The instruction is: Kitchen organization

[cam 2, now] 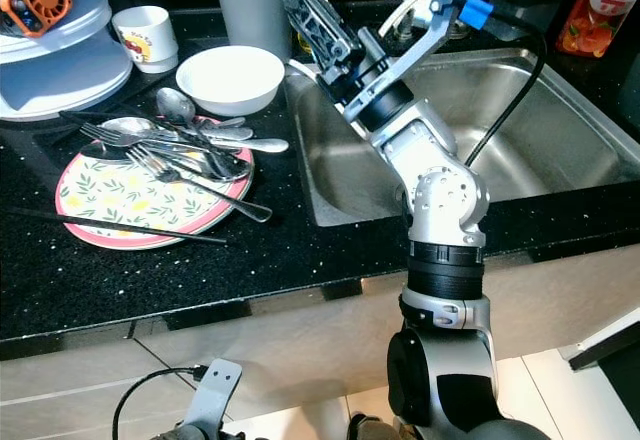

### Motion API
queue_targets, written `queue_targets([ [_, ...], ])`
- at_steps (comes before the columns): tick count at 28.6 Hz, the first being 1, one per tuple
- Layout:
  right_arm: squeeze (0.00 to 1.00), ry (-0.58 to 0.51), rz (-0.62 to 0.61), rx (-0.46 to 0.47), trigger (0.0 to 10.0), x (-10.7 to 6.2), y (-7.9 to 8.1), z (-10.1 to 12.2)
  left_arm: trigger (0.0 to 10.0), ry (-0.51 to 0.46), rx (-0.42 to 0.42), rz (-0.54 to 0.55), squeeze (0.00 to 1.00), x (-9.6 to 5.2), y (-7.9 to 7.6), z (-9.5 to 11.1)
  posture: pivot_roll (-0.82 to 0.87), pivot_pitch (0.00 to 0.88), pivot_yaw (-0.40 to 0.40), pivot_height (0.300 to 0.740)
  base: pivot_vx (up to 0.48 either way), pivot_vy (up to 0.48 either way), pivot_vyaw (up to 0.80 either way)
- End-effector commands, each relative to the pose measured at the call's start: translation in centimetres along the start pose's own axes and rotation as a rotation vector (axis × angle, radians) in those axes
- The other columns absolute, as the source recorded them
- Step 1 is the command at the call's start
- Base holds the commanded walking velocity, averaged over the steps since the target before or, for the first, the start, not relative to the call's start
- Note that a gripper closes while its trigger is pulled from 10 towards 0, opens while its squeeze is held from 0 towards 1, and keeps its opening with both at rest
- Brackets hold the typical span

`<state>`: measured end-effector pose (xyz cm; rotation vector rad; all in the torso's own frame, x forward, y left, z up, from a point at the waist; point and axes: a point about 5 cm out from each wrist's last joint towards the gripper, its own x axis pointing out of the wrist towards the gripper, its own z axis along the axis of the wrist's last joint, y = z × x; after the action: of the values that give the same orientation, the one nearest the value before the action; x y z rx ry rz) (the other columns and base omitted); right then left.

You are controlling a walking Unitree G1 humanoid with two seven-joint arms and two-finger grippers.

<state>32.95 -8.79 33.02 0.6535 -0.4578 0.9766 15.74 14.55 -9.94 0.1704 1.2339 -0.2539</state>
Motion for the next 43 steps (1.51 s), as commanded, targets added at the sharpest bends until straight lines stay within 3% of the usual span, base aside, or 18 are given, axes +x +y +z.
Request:
queue_targets([
  [1,0.0,0.001,0.015,-0.001,10.0,-0.1,0.2,0.2,10.0,0.136,-0.015,-0.028,0.0,0.0,-0.8,-3.5,0.02,0.085,-0.053,0.74,0.0,0.0,0.0],
  [12,0.0,-0.022,-0.027,-0.036,10.0,-1.1,-0.7,1.3,10.0,0.12,-0.021,-0.024,0.0,0.1,-1.0,-3.1,0.01,0.081,-0.053,0.74,0.0,0.0,-0.6],
  [18,0.0,0.052,-0.141,-0.155,10.0,-2.8,-2.4,2.1,10.0,0.124,-0.024,-0.03,0.0,0.1,-1.0,-3.0,0.0,0.077,-0.045,0.74,0.0,0.0,0.0],
  [23,0.0,0.319,-0.431,-0.418,10.0,-5.5,-6.2,1.4,10.0,0.132,-0.025,-0.028,0.0,0.1,-0.9,-3.0,0.0,0.084,-0.038,0.74,0.0,0.0,0.0],
  [32,0.0,0.534,-0.667,-0.586,10.0,-7.2,-9.1,0.4,10.0,0.156,-0.028,-0.031,0.0,0.0,-0.8,-3.2,0.0,0.095,-0.035,0.74,0.0,0.0,0.0],
  [40,0.0,0.612,-0.758,-0.677,10.0,-7.2,-10.6,0.2,10.0,0.17,-0.056,-0.036,0.0,0.0,-0.9,-3.5,0.0,0.112,-0.036,0.74,0.0,0.0,0.0],
  [43,0.0,0.691,-0.797,-0.735,10.0,-7.2,-11.2,0.0,10.0,0.186,-0.111,-0.045,0.0,0.0,-1.1,-3.9,0.01,0.137,-0.04,0.74,0.0,0.0,0.0],
])
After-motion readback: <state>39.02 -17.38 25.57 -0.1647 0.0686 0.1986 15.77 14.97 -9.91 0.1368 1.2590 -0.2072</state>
